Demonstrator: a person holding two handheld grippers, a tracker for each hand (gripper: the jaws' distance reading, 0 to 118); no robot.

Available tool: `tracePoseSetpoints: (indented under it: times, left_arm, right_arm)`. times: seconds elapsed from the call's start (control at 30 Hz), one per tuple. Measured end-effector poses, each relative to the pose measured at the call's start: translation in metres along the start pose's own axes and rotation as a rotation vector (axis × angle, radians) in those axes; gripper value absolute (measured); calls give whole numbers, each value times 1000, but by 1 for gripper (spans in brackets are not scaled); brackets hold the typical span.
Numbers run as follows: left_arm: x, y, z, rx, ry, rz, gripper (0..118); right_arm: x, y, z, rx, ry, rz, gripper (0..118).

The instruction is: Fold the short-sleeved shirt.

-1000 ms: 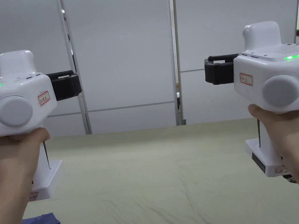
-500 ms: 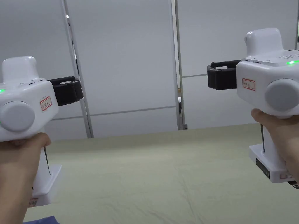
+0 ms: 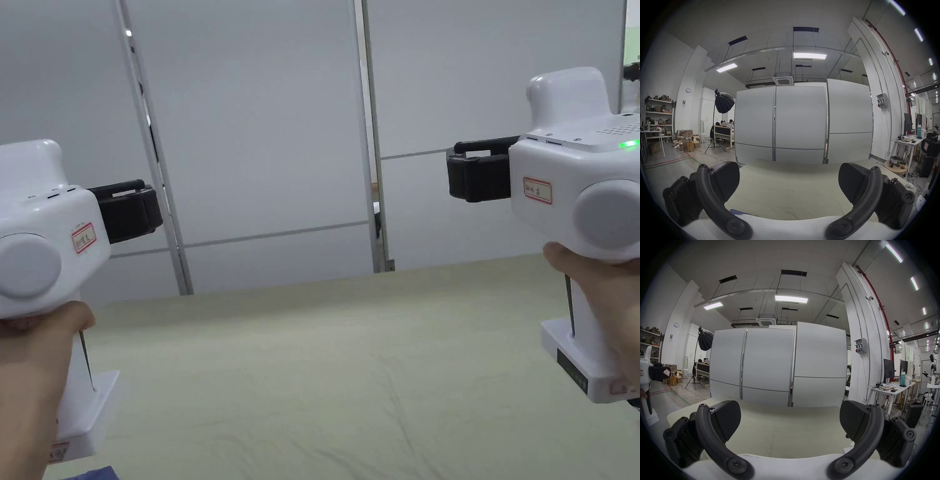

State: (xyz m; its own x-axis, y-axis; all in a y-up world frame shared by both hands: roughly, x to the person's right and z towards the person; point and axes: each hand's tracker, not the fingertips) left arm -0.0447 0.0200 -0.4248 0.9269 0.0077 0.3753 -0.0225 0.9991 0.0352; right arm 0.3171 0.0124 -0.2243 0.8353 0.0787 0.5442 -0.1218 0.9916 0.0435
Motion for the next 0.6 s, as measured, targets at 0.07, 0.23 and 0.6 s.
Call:
tracePoseSetpoints:
  times: [0.07, 0.23, 0.6]
  left_arm:
    - [1, -1, -3, -3, -7, 3, 118]
    - [3, -3, -11, -12, -10, -19, 118]
    - [10, -41, -61, -146, -23, 0, 118]
  right_arm:
    - [0, -1, -4, -6, -7, 6, 118]
    - [0, -4, -17, -22, -6, 5, 118]
    - [-11, -46, -58, -134, 64, 22, 118]
